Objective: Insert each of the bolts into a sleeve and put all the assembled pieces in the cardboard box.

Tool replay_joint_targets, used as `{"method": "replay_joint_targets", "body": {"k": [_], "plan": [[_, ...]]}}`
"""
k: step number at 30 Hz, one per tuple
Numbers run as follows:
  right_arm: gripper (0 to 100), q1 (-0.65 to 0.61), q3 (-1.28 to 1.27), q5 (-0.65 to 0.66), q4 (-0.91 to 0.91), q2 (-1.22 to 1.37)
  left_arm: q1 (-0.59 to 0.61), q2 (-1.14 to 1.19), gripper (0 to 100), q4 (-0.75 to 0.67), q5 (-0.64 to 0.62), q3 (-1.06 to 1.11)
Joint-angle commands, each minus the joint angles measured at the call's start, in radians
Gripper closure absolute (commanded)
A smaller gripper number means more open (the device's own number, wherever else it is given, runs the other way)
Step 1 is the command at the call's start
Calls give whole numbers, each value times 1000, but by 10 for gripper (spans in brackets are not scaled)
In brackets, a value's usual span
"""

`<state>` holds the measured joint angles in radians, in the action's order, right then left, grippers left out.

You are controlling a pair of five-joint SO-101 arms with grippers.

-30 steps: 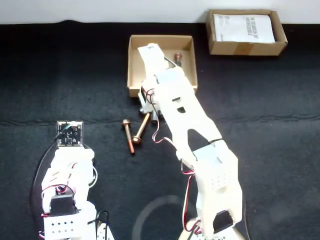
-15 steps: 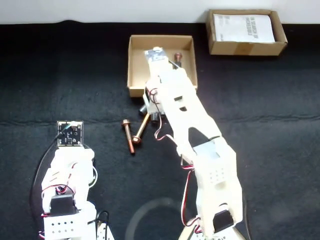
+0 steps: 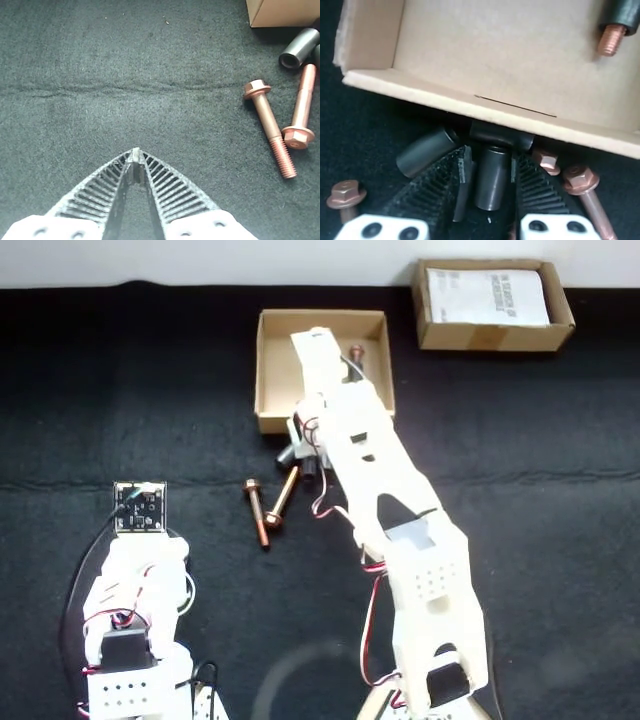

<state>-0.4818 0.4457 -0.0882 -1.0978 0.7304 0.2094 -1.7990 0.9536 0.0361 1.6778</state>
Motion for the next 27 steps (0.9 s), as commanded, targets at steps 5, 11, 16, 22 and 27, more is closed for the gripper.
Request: {"method": "replay_joint_targets", "body": {"k": [5, 11, 16, 22, 27], "plan": [[865, 27, 2, 6, -127, 27, 10, -13, 987, -3, 6, 18], [865, 4, 2, 11, -173, 33, 10, -13, 987, -3, 6, 18], [960, -13, 2, 6, -173, 33, 10, -13, 987, -3, 6, 18], [991, -8, 27, 6, -177, 24, 10, -13, 987, -3, 6, 18], [991, 8, 185, 9, -180, -27, 10, -13, 987, -3, 6, 18]]}}
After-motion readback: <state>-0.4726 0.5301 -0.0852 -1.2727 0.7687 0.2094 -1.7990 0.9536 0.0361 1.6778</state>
